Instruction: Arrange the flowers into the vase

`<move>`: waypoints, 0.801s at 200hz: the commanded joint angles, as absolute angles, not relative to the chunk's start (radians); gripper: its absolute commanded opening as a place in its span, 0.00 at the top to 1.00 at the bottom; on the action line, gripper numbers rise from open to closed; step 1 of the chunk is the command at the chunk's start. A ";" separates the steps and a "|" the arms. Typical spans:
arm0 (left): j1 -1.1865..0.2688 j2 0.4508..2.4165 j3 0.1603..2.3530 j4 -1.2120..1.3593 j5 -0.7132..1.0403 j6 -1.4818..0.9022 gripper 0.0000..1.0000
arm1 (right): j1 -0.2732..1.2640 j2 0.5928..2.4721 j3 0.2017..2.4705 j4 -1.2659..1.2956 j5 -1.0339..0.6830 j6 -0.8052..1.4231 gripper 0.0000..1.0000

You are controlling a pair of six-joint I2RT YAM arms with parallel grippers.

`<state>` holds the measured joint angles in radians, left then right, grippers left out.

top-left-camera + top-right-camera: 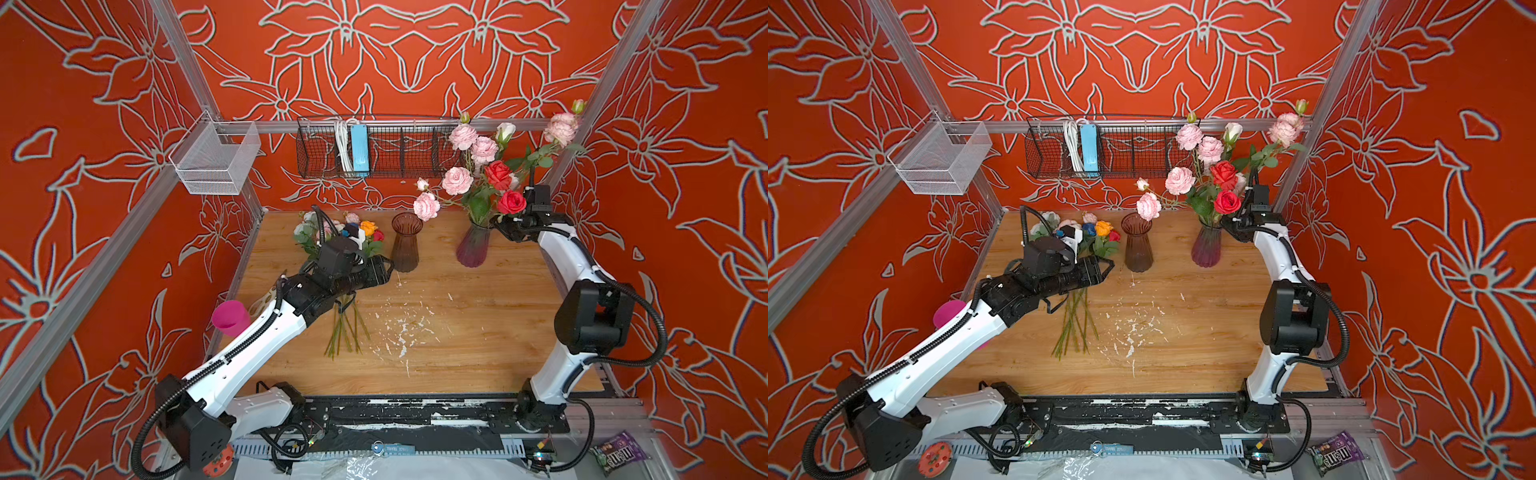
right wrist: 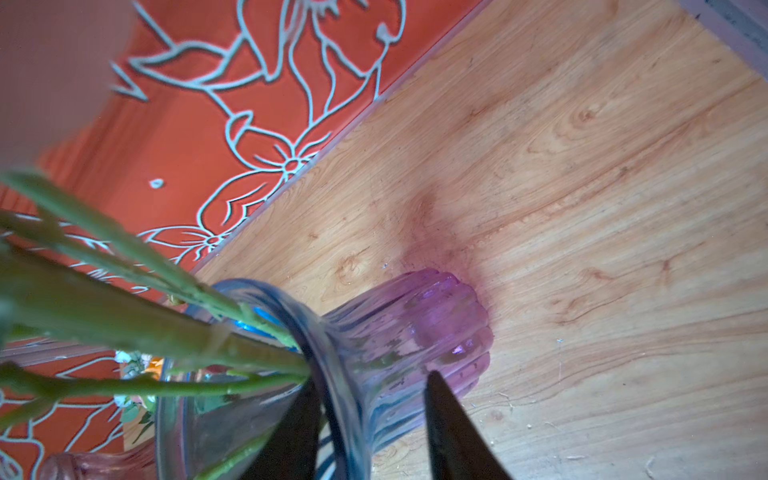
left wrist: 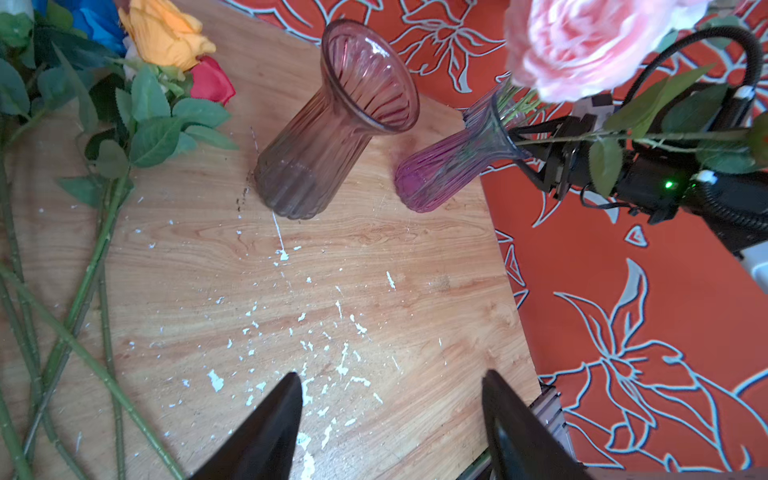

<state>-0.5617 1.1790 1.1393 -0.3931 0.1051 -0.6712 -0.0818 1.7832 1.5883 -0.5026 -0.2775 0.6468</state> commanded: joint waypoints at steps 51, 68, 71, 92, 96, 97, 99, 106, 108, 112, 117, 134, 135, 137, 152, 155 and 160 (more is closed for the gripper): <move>-0.543 1.273 1.324 -0.498 0.107 -0.584 0.23 | -0.165 1.573 1.409 -0.415 -0.376 0.651 0.46; -0.535 1.275 1.340 -0.493 0.100 -0.575 0.22 | -0.169 1.536 1.392 -0.413 -0.398 0.644 0.45; -0.532 1.275 1.342 -0.491 0.100 -0.575 0.22 | -0.169 1.529 1.386 -0.414 -0.403 0.642 0.45; -0.499 1.281 1.358 -0.486 0.095 -0.579 0.18 | -0.168 1.453 1.332 -0.393 -0.405 0.638 0.42; -0.491 1.283 1.362 -0.486 0.095 -0.583 0.17 | -0.168 1.434 1.316 -0.384 -0.400 0.636 0.42; -0.490 1.283 1.363 -0.486 0.095 -0.583 0.17 | -0.168 1.430 1.312 -0.382 -0.399 0.636 0.41; -0.486 1.285 1.365 -0.486 0.095 -0.585 0.16 | -0.169 1.420 1.305 -0.378 -0.395 0.636 0.41; -0.472 1.291 1.375 -0.485 0.102 -0.587 0.14 | -0.169 1.388 1.278 -0.368 -0.382 0.635 0.40; -0.468 1.294 1.378 -0.485 0.104 -0.586 0.14 | -0.169 1.378 1.271 -0.366 -0.380 0.635 0.40; -0.461 1.300 1.385 -0.485 0.109 -0.586 0.14 | -0.168 1.360 1.257 -0.361 -0.376 0.633 0.39; -0.454 1.309 1.393 -0.485 0.114 -0.584 0.13 | -0.168 1.338 1.239 -0.357 -0.373 0.630 0.39; -0.422 1.361 1.430 -0.485 0.149 -0.582 0.12 | -0.168 1.253 1.176 -0.360 -0.371 0.626 0.38; -0.421 1.366 1.431 -0.485 0.151 -0.583 0.12 | -0.168 1.248 1.172 -0.360 -0.372 0.626 0.38; -0.416 1.375 1.439 -0.485 0.156 -0.587 0.12 | -0.169 1.238 1.165 -0.360 -0.372 0.625 0.38; -0.387 1.457 1.501 -0.495 0.214 -0.604 0.14 | -0.168 1.129 1.081 -0.367 -0.350 0.615 0.38; -0.383 1.476 1.517 -0.499 0.225 -0.605 0.15 | -0.168 1.110 1.062 -0.368 -0.344 0.615 0.38; -0.376 1.508 1.544 -0.504 0.242 -0.607 0.17 | -0.167 1.067 1.034 -0.365 -0.341 0.615 0.38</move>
<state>-0.4110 1.3903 1.4551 -0.4820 0.1520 -0.5919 -0.1688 1.2057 1.1332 -0.3759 -0.3752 0.6296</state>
